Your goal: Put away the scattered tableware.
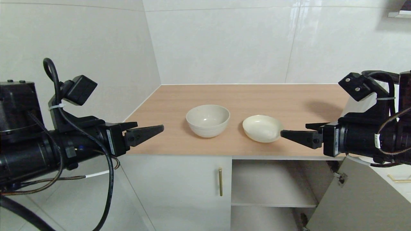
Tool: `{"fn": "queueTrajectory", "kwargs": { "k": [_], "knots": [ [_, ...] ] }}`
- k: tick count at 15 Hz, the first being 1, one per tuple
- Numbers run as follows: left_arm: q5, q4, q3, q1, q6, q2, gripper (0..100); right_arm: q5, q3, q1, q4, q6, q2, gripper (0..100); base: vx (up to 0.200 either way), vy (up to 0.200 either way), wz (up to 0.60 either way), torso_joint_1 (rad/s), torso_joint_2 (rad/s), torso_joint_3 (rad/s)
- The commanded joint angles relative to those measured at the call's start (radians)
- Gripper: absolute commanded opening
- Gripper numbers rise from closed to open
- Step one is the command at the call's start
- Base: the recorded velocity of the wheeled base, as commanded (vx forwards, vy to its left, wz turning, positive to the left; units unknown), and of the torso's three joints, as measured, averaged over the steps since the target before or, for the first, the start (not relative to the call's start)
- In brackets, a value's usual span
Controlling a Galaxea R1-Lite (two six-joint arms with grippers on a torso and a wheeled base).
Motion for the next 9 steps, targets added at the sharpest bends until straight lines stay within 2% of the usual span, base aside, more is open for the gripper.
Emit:
{"fn": "queueTrajectory", "kwargs": {
  "k": [1,3,5,7,8,9],
  "knots": [
    [0.0,0.001,0.0,0.0,-0.001,0.007,100,-0.001,0.0,-0.005,0.001,0.0,0.027,100,0.0,0.0,0.0,0.129,-0.33,-0.203],
    [0.003,0.001,-0.004,0.0,-0.001,0.007,100,-0.007,-0.009,-0.014,-0.036,-0.003,0.054,100,0.0,0.0,0.0,0.058,-0.14,-0.085],
    [0.005,0.007,-0.036,0.0,-0.001,0.014,100,-0.036,-0.087,-0.033,-0.044,0.002,0.121,100,0.0,0.0,0.0,0.011,-0.03,-0.016],
    [0.04,0.012,-0.089,0.025,-0.001,0.072,100,-0.165,-0.256,-0.085,-0.032,0.014,0.284,100,0.0,0.0,0.0,0.0,0.0,0.0],
    [0.066,0.013,-0.121,0.028,-0.007,0.112,100,-0.188,-0.339,-0.096,0.013,0.023,0.33,100,0.0,0.0,0.0,0.0,0.0,0.0],
    [0.089,0.015,-0.174,0.028,-0.044,0.16,100,-0.192,-0.402,-0.105,0.067,0.056,0.362,100,0.0,0.0,0.0,0.0,0.0,0.0]
  ]
}}
